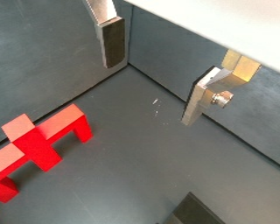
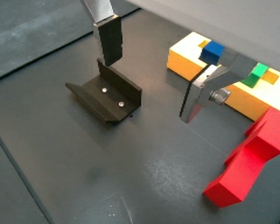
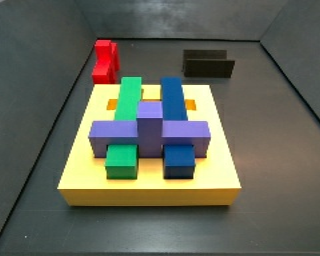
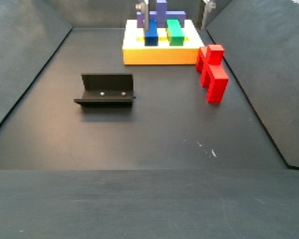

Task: Pick up the red object. Move up. Move to above the board. Insert the red object.
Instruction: Pick up the red object.

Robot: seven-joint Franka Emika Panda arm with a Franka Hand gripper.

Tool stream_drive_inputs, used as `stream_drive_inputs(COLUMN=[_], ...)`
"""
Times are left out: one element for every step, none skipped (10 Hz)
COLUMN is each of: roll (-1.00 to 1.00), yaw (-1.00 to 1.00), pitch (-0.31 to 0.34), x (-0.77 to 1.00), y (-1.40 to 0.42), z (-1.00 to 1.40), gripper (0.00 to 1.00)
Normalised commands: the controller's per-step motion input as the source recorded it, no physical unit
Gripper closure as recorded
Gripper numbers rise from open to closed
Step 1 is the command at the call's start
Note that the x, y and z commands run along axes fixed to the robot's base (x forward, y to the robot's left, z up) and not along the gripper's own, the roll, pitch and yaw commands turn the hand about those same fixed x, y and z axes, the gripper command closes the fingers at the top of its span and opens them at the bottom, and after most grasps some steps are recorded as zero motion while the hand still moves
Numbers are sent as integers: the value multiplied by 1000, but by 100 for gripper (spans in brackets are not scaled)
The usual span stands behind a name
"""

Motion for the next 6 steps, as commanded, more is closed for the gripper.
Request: stream_drive_inputs(roll=[-7, -81, -131, -93, -63, -26], yaw=[0, -103, -420, -631, -749, -891], pitch=[0, 0, -50, -99, -97, -61], x=[0, 0, -291, -263, -171, -54], y=[0, 0, -283, -294, -209, -106], z=[0, -3, 0, 0, 0, 0], gripper=[0, 0, 0, 0, 0, 0])
